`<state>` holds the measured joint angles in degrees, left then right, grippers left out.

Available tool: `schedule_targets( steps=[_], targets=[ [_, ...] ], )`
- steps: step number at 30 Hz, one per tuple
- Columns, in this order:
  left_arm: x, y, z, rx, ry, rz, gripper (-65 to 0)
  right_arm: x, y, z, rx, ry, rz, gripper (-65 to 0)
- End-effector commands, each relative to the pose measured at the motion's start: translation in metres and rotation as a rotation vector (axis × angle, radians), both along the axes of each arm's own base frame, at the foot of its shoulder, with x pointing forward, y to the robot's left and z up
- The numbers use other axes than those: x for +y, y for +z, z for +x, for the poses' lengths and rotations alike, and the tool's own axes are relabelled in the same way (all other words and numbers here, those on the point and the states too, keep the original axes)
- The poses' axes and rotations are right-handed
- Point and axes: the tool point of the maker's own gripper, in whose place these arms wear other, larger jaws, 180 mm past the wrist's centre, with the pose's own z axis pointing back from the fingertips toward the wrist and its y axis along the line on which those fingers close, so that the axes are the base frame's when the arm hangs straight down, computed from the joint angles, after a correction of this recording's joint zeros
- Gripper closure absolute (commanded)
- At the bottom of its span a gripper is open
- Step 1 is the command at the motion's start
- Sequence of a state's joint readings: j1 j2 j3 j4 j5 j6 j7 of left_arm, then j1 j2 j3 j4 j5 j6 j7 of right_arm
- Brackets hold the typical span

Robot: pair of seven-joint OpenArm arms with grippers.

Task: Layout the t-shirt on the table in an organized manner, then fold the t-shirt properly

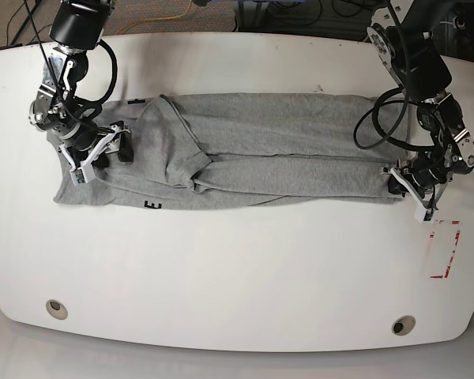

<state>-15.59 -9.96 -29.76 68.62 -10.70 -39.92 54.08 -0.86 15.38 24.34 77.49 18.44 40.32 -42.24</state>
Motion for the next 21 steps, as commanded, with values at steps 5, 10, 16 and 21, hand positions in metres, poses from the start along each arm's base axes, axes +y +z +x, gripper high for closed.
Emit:
schedule_targets(
  steps=[5, 10, 16, 21],
  targets=[
    [0.004, 0.027, 0.012, -0.089, -0.011, 0.036, -2.4, -0.007, -0.010, -0.012, 0.074, 0.008, -0.041, -37.1],
    [0.007, 0.042, 0.008, -0.131, -0.019, 0.086, -2.4, -0.007, -0.010, -0.012, 0.075, 0.008, -0.042, -37.1],
    [0.012, 0.054, -0.002, -0.125, -0.029, 0.151, -2.4, -0.007, -0.010, -0.012, 0.075, 0.008, -0.042, -37.1],
    [0.014, 0.062, -0.014, -0.135, -0.037, 0.200, -2.4, -0.007, -0.010, -0.012, 0.075, 0.008, -0.042, -37.1]
  ],
)
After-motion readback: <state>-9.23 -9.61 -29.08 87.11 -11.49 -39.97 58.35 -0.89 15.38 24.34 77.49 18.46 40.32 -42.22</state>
